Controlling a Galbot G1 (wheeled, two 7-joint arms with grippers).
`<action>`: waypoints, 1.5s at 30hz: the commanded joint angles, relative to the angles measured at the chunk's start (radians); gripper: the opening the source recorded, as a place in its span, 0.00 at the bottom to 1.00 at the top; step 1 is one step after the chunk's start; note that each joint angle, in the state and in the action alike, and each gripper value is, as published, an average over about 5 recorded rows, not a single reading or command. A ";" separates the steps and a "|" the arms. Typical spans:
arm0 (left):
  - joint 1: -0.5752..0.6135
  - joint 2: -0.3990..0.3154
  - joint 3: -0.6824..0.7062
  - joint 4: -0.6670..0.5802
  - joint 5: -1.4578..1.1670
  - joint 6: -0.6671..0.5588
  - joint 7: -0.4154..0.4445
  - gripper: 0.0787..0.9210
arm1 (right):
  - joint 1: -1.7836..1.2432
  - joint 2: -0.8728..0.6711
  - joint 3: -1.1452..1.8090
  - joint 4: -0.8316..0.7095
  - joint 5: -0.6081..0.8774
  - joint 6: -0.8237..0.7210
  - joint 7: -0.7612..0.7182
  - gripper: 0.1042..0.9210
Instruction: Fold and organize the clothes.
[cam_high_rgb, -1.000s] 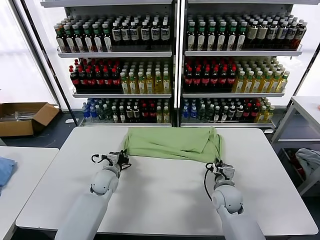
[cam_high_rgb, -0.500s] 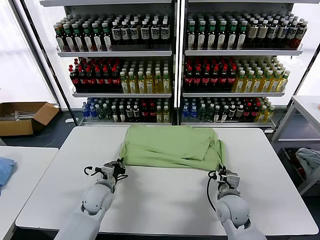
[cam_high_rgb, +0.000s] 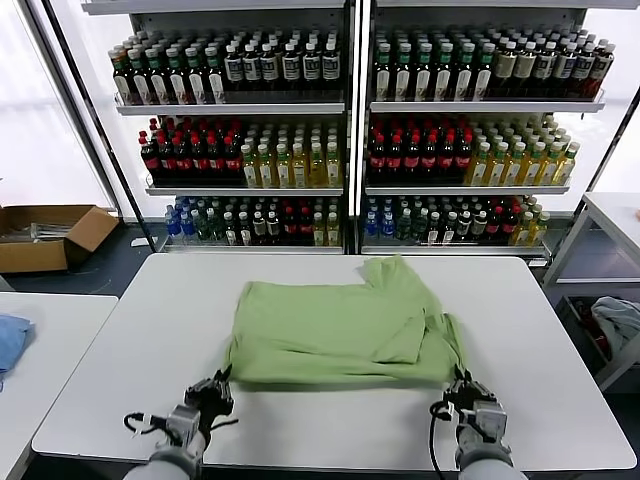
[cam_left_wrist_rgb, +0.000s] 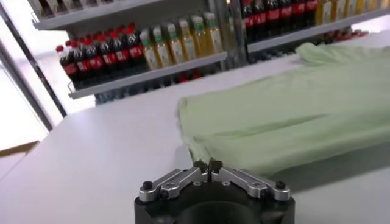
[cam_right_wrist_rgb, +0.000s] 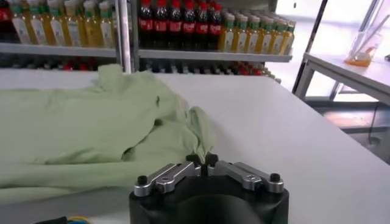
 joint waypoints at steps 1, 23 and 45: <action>0.280 -0.024 0.027 -0.140 0.097 -0.015 -0.013 0.02 | -0.168 -0.006 0.027 0.071 -0.042 0.045 -0.010 0.18; -0.282 -0.086 -0.038 0.063 -0.043 -0.022 0.072 0.73 | 0.447 0.019 -0.041 -0.259 0.024 0.034 -0.078 0.87; -0.870 0.018 0.170 0.723 -0.179 -0.010 0.117 0.88 | 1.044 0.046 -0.212 -0.885 0.094 0.090 -0.217 0.88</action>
